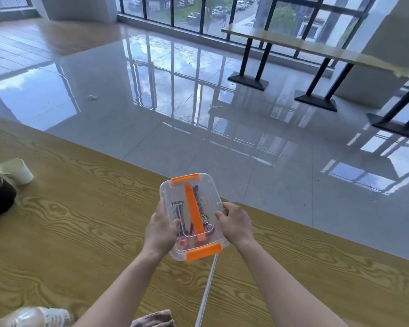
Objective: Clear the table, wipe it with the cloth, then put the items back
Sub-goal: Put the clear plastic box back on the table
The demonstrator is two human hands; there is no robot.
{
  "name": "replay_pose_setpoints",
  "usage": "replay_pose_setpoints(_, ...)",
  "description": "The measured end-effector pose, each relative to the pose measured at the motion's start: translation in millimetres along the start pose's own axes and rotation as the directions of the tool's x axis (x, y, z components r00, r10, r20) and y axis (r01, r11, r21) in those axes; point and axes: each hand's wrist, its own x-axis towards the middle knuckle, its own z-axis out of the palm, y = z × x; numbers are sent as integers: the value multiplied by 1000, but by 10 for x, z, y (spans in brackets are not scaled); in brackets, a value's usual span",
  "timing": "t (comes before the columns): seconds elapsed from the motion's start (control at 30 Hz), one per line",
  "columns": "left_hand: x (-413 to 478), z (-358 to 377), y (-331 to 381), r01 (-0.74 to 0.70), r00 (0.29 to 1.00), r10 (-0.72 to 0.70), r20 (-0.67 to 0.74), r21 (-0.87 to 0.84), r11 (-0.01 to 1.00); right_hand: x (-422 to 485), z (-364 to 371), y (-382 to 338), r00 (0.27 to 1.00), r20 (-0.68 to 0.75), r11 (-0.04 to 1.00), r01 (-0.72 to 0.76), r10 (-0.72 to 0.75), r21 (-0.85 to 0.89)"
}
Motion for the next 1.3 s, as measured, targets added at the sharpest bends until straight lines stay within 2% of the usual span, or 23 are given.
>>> replay_pose_setpoints(0.3,-691,517,167,-103,963,99,251,1,995,-1041,-369,759,975,-125,982,-174,182,79)
replay_pose_setpoints(0.5,-1070,836,272,-173,875,141,464,28,985,-1730,-438,1177,906,-225,930,-325,359,172)
replay_pose_setpoints(0.67,-1375,999,343,-231,808,158,568,58,971,-2208,-388,1408,836,-281,877,-413,472,245)
replay_pose_setpoints(1.0,-1853,1400,581,-325,681,183,709,69,943,-2827,-348,1922,723,-332,786,-481,606,388)
replay_pose_setpoints(1.13,-1981,1603,598,-359,662,169,730,111,927,-2966,-404,2117,670,-359,752,-497,649,433)
replay_pose_setpoints(1.3,-2189,1810,722,-359,638,184,747,77,930,-3140,-543,2310,642,-392,744,-477,659,468)
